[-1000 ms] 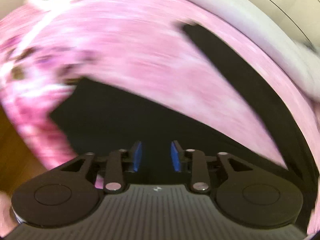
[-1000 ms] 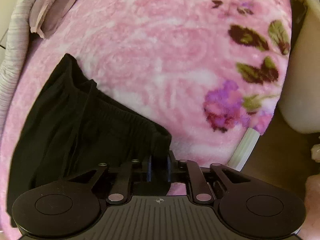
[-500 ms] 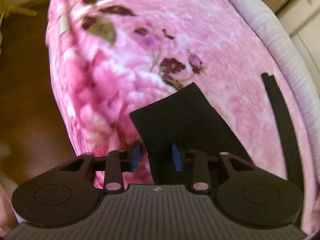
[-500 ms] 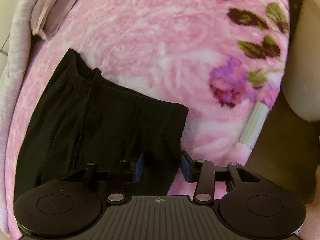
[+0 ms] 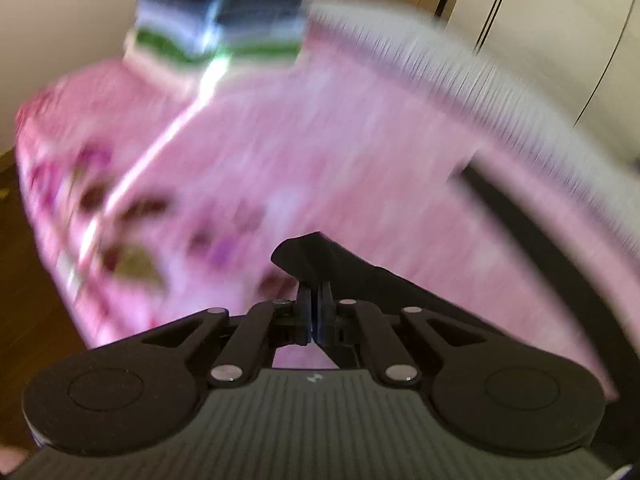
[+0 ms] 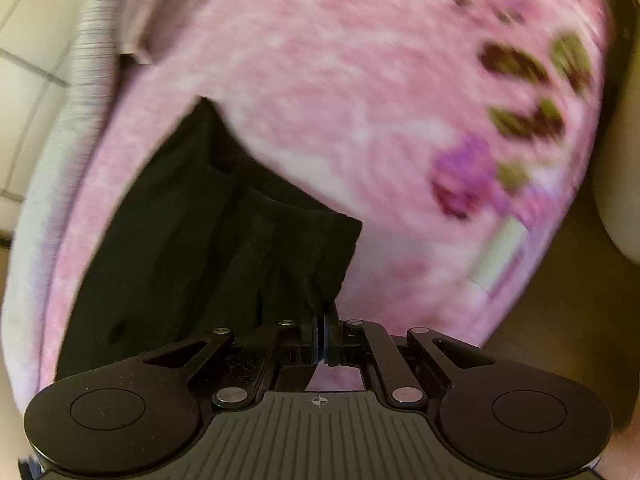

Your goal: Fold clothes

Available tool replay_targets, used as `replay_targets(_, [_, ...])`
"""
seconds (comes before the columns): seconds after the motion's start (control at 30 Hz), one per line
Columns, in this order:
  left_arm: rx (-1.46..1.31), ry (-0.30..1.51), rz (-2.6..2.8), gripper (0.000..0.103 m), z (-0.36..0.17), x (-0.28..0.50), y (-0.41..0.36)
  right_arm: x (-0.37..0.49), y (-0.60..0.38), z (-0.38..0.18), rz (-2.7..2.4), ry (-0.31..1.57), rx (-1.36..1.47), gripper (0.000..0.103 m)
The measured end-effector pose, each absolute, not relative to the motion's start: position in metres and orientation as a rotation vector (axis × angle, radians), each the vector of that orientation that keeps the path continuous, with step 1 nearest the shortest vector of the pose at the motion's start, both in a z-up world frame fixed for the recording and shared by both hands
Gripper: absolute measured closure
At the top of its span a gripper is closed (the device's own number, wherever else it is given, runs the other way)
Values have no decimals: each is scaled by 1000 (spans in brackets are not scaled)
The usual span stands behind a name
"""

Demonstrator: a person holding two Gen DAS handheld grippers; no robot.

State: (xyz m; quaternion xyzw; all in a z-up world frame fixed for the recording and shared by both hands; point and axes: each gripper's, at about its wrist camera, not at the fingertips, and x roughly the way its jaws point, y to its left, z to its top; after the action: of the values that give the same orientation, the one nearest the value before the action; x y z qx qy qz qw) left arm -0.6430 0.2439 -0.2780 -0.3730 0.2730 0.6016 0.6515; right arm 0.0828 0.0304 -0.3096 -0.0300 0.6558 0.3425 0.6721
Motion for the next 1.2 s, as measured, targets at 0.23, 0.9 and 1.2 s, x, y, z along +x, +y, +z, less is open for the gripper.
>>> replay_targets(0.23, [-813, 748, 1548, 81, -287, -647, 234, 71, 41, -288, 788, 1330, -282, 52])
replay_targets(0.9, [-772, 1013, 1511, 80, -295, -552, 189, 63, 63, -286, 827, 1257, -562, 51])
replay_targets(1.2, [-756, 1018, 1134, 77, -219, -445, 145, -33, 89, -215, 1017, 1273, -643, 51])
